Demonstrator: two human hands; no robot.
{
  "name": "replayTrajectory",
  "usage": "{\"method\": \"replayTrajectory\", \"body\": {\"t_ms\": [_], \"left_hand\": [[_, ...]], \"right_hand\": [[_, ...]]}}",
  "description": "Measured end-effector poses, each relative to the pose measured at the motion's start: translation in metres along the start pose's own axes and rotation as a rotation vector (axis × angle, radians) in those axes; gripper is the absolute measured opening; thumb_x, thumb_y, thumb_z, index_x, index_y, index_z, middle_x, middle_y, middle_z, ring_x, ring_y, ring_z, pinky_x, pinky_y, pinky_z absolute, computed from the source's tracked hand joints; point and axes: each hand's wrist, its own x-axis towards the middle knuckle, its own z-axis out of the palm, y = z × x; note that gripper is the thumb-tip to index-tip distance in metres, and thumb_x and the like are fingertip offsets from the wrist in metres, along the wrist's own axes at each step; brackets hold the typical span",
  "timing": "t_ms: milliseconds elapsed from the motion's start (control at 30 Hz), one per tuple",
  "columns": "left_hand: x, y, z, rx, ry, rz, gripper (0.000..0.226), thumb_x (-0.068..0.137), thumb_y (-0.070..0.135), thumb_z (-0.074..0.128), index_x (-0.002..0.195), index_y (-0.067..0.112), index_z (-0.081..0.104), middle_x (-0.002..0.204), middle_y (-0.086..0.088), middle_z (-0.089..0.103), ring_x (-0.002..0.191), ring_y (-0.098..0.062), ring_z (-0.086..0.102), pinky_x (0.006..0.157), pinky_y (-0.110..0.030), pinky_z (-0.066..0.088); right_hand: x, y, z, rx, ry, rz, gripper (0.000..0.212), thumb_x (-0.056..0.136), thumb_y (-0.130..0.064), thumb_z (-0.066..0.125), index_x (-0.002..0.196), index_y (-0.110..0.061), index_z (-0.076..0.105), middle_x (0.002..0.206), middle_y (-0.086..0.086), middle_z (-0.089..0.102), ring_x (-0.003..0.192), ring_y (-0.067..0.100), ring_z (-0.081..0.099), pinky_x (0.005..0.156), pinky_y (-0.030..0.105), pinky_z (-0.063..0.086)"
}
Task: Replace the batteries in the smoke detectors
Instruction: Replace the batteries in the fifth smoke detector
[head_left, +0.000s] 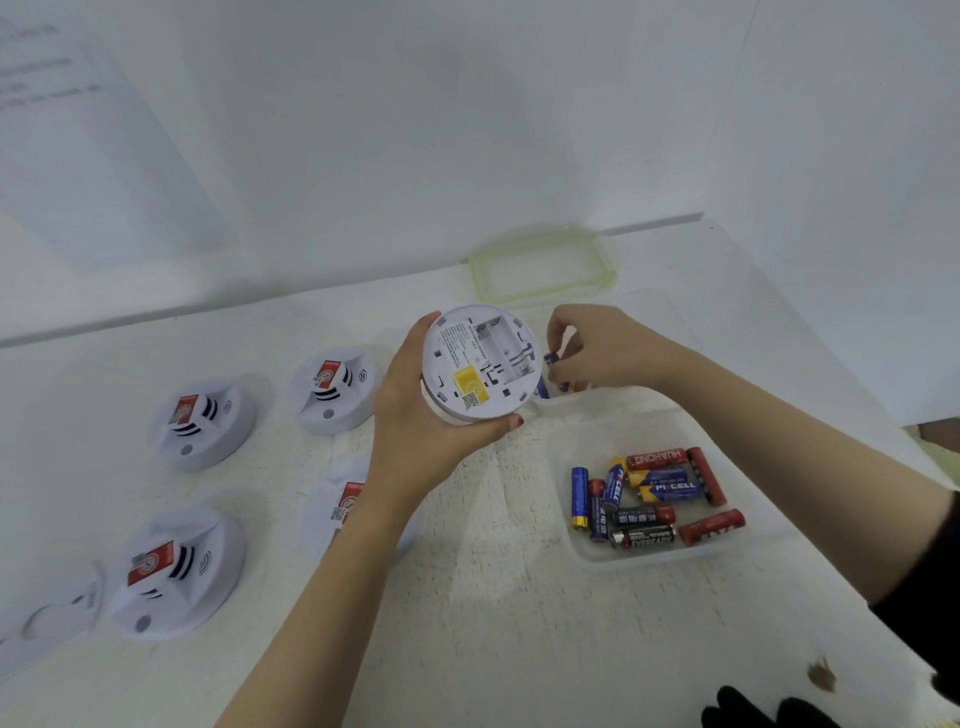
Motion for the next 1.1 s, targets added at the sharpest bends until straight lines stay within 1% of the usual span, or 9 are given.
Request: {"method": "replayTrajectory", "body": {"t_ms": [200, 267, 400, 533, 667, 733, 867, 967, 1100], "left_hand": [[0.002, 0.0, -0.001, 0.014, -0.01, -0.001, 0.088, 0.053, 0.033, 0.088, 0.127, 0.031, 0.041, 0.12, 0.021, 0.051, 0.112, 0.013, 0.048, 0.088, -0.002, 0.038], [0.003, -0.001, -0.001, 0.003, -0.015, -0.006, 0.09, 0.052, 0.036, 0.089, 0.129, 0.027, 0.042, 0.122, 0.018, 0.051, 0.113, 0.012, 0.048, 0.088, -0.002, 0.039], [0.004, 0.004, 0.001, -0.028, -0.03, 0.002, 0.09, 0.051, 0.037, 0.09, 0.128, 0.028, 0.043, 0.122, 0.019, 0.053, 0.112, 0.011, 0.05, 0.089, -0.003, 0.04], [0.005, 0.011, 0.003, -0.047, -0.065, 0.045, 0.083, 0.051, 0.034, 0.091, 0.12, 0.04, 0.044, 0.113, 0.027, 0.057, 0.108, 0.006, 0.055, 0.085, -0.006, 0.043], [0.004, 0.01, 0.003, -0.063, -0.1, 0.032, 0.091, 0.051, 0.04, 0.087, 0.13, 0.018, 0.048, 0.122, 0.005, 0.06, 0.115, -0.011, 0.057, 0.093, -0.024, 0.049], [0.002, 0.01, 0.003, -0.06, -0.09, 0.044, 0.093, 0.052, 0.039, 0.089, 0.131, 0.013, 0.047, 0.123, 0.003, 0.059, 0.116, -0.012, 0.057, 0.094, -0.022, 0.049], [0.002, 0.016, 0.002, -0.075, -0.059, 0.054, 0.083, 0.054, 0.022, 0.092, 0.125, 0.016, 0.049, 0.117, 0.008, 0.06, 0.111, -0.005, 0.059, 0.087, -0.014, 0.048], [0.001, 0.02, -0.001, -0.072, -0.044, 0.084, 0.083, 0.056, 0.027, 0.091, 0.126, 0.018, 0.047, 0.117, 0.012, 0.058, 0.109, -0.002, 0.058, 0.086, -0.011, 0.047], [-0.001, 0.021, -0.002, -0.099, -0.028, 0.085, 0.082, 0.054, 0.019, 0.092, 0.123, 0.026, 0.047, 0.114, 0.019, 0.06, 0.108, -0.002, 0.059, 0.084, -0.012, 0.047]], "right_hand": [[-0.014, -0.009, -0.018, 0.212, 0.169, -0.086, 0.018, 0.092, -0.013, 0.051, 0.103, -0.02, 0.063, 0.084, -0.001, 0.064, 0.063, 0.009, 0.057, 0.056, 0.025, 0.05], [-0.021, -0.016, -0.026, 0.302, 0.184, -0.114, 0.009, 0.091, -0.018, 0.057, 0.1, -0.019, 0.059, 0.078, -0.002, 0.066, 0.057, 0.005, 0.053, 0.056, 0.022, 0.046], [-0.033, -0.03, -0.032, 0.474, 0.203, -0.216, 0.013, 0.082, -0.017, 0.071, 0.086, -0.01, 0.06, 0.061, -0.006, 0.06, 0.049, 0.004, 0.048, 0.052, 0.018, 0.042], [-0.036, -0.038, -0.026, 0.321, 0.165, -0.291, 0.009, 0.08, -0.017, 0.073, 0.086, -0.011, 0.07, 0.065, -0.003, 0.061, 0.055, 0.003, 0.049, 0.055, 0.013, 0.04], [-0.039, -0.039, -0.019, 0.117, 0.253, -0.338, 0.029, 0.076, -0.016, 0.074, 0.099, -0.02, 0.057, 0.078, -0.006, 0.064, 0.064, 0.003, 0.054, 0.06, 0.014, 0.043], [-0.041, -0.04, -0.016, 0.007, 0.305, -0.397, 0.027, 0.077, -0.02, 0.072, 0.097, -0.022, 0.054, 0.085, -0.007, 0.063, 0.073, 0.004, 0.054, 0.066, 0.018, 0.041], [-0.045, -0.039, -0.009, -0.11, 0.378, -0.423, 0.024, 0.081, -0.029, 0.068, 0.102, -0.026, 0.058, 0.126, -0.002, 0.051, 0.104, 0.01, 0.051, 0.081, 0.025, 0.042], [-0.048, -0.04, -0.003, 0.06, 0.314, -0.398, 0.023, 0.086, -0.026, 0.064, 0.107, -0.026, 0.053, 0.108, -0.005, 0.06, 0.092, 0.01, 0.06, 0.07, 0.026, 0.055], [-0.049, -0.037, 0.003, 0.125, 0.356, -0.416, 0.013, 0.087, -0.022, 0.063, 0.099, -0.025, 0.058, 0.099, -0.001, 0.067, 0.075, 0.018, 0.068, 0.063, 0.03, 0.056]]}}
